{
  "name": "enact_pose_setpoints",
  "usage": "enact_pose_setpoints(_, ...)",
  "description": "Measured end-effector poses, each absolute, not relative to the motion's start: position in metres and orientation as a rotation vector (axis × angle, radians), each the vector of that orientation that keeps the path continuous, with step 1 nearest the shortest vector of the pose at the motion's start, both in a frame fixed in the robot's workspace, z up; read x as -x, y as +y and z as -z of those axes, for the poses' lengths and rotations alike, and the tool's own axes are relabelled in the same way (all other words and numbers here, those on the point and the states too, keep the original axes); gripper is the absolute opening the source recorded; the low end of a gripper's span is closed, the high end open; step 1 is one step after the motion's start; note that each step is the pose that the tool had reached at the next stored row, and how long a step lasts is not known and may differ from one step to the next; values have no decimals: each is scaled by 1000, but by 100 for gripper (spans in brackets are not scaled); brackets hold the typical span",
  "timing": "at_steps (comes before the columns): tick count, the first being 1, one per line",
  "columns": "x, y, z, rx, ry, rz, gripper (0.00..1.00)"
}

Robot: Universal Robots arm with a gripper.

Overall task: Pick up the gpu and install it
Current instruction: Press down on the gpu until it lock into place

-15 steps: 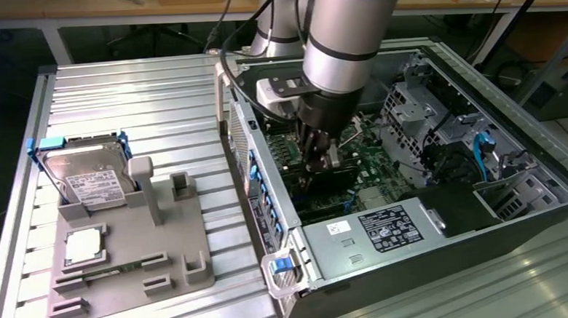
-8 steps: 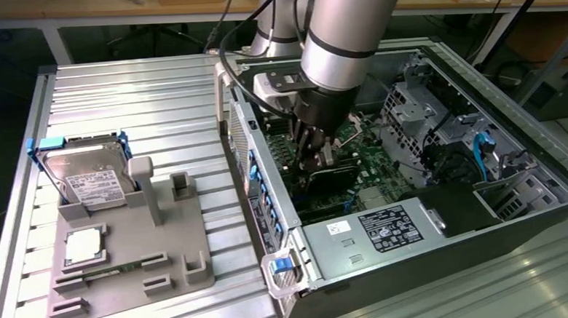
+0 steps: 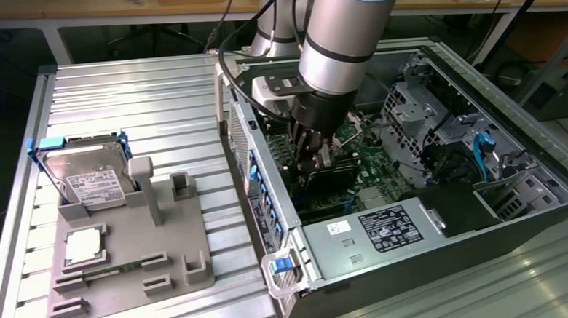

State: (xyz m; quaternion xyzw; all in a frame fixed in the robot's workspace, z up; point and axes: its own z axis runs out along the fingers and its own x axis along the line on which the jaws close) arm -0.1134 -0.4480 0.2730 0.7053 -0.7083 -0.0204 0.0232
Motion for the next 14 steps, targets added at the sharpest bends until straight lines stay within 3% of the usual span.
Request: enact_pose_setpoints(14, 153, -448, -297, -2184, -2193, 66, 11)
